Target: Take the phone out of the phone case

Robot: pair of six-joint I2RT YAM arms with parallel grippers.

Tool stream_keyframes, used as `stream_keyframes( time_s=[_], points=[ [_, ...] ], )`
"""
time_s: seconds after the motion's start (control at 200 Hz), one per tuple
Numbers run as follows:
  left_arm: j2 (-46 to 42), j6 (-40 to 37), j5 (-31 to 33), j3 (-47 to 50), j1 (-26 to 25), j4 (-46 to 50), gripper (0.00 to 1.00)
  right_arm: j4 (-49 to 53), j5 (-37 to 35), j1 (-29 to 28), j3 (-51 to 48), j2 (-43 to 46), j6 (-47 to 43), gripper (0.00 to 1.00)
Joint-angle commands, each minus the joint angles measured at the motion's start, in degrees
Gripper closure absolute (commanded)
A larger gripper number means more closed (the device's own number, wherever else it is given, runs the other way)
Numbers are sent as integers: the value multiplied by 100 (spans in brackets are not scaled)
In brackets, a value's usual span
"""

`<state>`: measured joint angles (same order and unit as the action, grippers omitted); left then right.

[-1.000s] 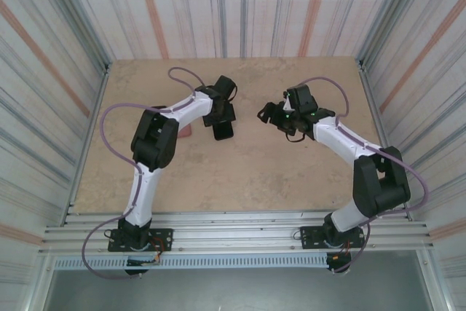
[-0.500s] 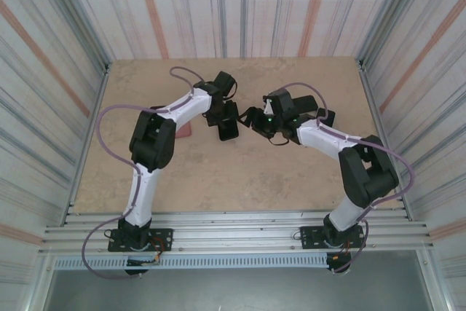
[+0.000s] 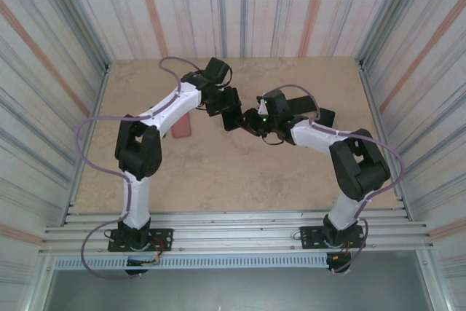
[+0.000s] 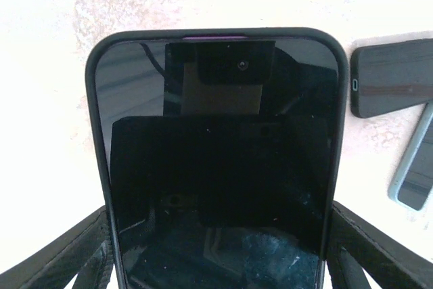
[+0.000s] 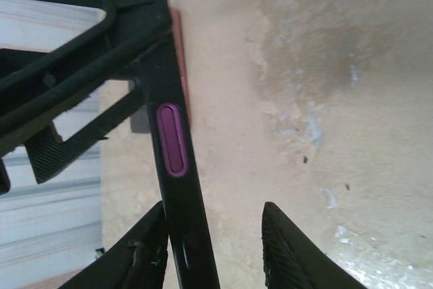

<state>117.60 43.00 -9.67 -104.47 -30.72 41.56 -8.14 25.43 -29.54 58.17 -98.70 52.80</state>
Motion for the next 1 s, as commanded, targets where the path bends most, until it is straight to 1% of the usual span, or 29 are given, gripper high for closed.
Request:
stream_keyframes(
  time_s=[0.0, 0.145, 0.225, 0.281, 0.366, 0.456, 0.496, 0.636, 0.787, 0.877, 0.922, 0.992],
  points=[
    [-524, 277, -371, 114, 11, -183, 50, -383, 83, 9, 57, -137, 249, 72],
    [-545, 326, -404, 190, 6, -304, 50, -792, 130, 6, 41, -113, 434, 85],
    [-545, 281, -438, 175, 22, -333, 45, -936, 125, 23, -13, -59, 486, 93],
    [-545, 244, -484, 172, 26, -333, 38, -1022, 109, 31, -60, -1, 517, 94],
    [-565, 172, -449, 172, 28, -291, 21, -1214, 107, 79, -168, 91, 584, 96],
    [-609, 6, -499, 182, 36, -355, 8, -1430, 131, 139, -267, 208, 687, 97],
    [-631, -59, -552, 193, 57, -400, 4, -1436, 161, 173, -274, 258, 701, 97],
    [-736, -275, -1114, 301, 273, -828, 2, -1460, 286, 327, -262, 425, 813, 98],
    [-735, -451, -2180, 435, 666, -1541, 3, -1686, 481, 511, -258, 599, 1170, 98],
    [-706, -278, -2817, 678, 888, -2226, 5, -1866, 590, 610, -233, 693, 1374, 98],
    [-714, -126, -3074, 831, 979, -2739, 6, -2047, 632, 646, -260, 723, 1751, 98],
    [-730, 227, -3339, 1045, 1121, -3500, 9, -2297, 694, 677, -297, 744, 2029, 98]
  ],
)
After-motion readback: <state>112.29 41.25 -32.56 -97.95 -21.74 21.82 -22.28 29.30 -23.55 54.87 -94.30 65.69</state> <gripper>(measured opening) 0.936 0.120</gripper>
